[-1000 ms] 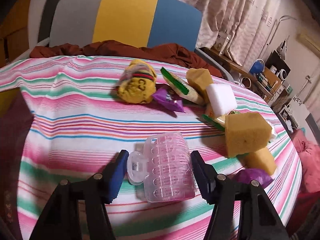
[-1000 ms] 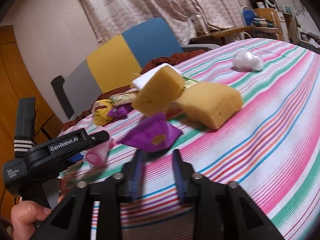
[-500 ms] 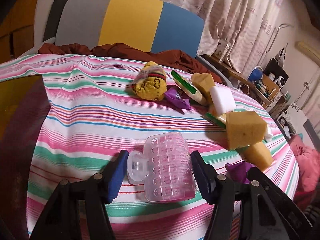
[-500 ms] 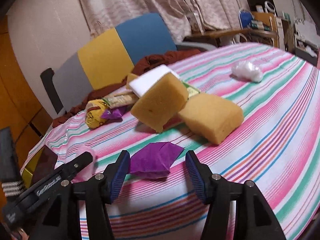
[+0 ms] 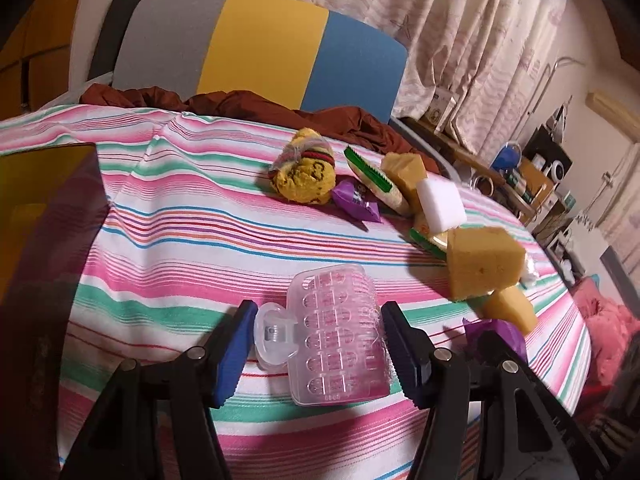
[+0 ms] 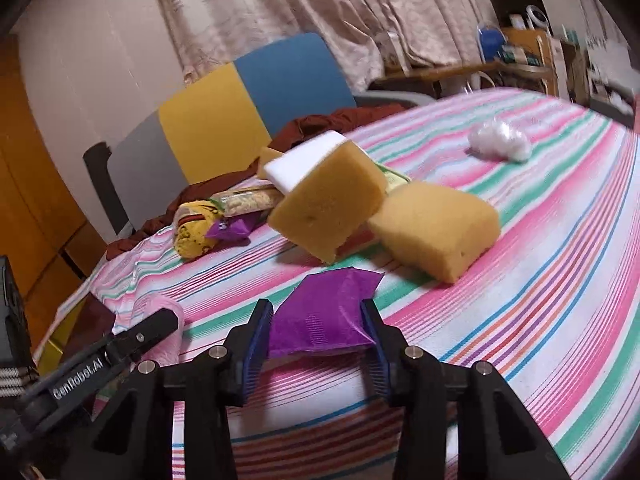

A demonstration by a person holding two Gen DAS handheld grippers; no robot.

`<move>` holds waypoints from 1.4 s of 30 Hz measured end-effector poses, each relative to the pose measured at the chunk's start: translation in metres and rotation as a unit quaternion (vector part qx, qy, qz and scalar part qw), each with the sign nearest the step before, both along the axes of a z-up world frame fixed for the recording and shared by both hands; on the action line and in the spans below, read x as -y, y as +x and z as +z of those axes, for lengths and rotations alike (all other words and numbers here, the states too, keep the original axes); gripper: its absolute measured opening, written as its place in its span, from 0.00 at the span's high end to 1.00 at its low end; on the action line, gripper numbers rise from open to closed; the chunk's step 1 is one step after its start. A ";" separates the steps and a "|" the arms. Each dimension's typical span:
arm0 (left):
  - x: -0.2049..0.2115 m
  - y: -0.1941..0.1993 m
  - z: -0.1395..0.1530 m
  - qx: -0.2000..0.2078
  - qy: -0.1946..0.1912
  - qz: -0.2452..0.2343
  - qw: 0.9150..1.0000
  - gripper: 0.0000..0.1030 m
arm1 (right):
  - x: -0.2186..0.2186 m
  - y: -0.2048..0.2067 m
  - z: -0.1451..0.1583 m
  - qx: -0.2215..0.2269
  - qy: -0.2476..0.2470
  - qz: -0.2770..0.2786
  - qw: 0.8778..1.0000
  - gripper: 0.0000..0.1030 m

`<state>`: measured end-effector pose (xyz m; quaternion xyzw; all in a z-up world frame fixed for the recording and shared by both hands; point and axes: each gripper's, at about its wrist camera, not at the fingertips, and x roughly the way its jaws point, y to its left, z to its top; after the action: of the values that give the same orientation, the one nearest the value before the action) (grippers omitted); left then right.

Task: Organize objects
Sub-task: 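Carry the curler in the left tool and the packet in the right tool over the tray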

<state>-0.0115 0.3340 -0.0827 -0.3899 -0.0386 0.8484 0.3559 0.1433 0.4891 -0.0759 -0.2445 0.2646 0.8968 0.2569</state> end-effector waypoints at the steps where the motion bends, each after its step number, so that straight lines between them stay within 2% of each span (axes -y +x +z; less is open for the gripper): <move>1: 0.004 0.000 0.001 0.003 0.008 0.003 1.000 0.38 | 0.005 -0.002 0.002 0.003 0.014 0.006 1.000 0.57; 6: 0.022 0.004 0.005 0.016 0.024 0.012 1.000 0.38 | 0.012 -0.008 0.004 0.010 0.036 0.017 0.999 0.57; 11: 0.035 0.020 0.013 0.016 0.044 -0.003 0.999 0.38 | 0.010 -0.007 0.002 0.011 0.032 0.014 0.999 0.57; 17: 0.053 0.035 0.028 0.017 0.062 -0.010 0.998 0.38 | 0.020 -0.008 0.005 0.014 0.057 0.021 0.998 0.57; 24: 0.091 0.047 0.055 -0.013 0.069 -0.008 0.997 0.38 | 0.034 -0.005 0.009 0.022 0.075 0.030 0.997 0.57; 27: 0.114 0.045 0.063 -0.020 0.071 0.006 0.997 0.38 | 0.045 -0.003 0.014 0.009 0.056 0.045 0.997 0.57; 31: 0.148 0.036 0.068 -0.018 0.067 0.036 0.997 0.38 | 0.072 -0.007 0.035 -0.021 0.045 0.087 0.995 0.57; 35: 0.184 0.020 0.066 -0.005 0.055 0.075 0.996 0.38 | 0.105 -0.015 0.060 -0.053 0.043 0.143 0.987 0.57; 42: 0.232 -0.020 0.052 0.027 0.009 0.127 0.992 0.38 | 0.177 -0.035 0.083 -0.072 0.035 0.257 0.963 0.57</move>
<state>-0.0317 0.1016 -0.0304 -0.4013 -0.1051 0.8755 0.2478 0.1079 0.3123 0.0074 -0.2303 0.1792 0.9565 0.0066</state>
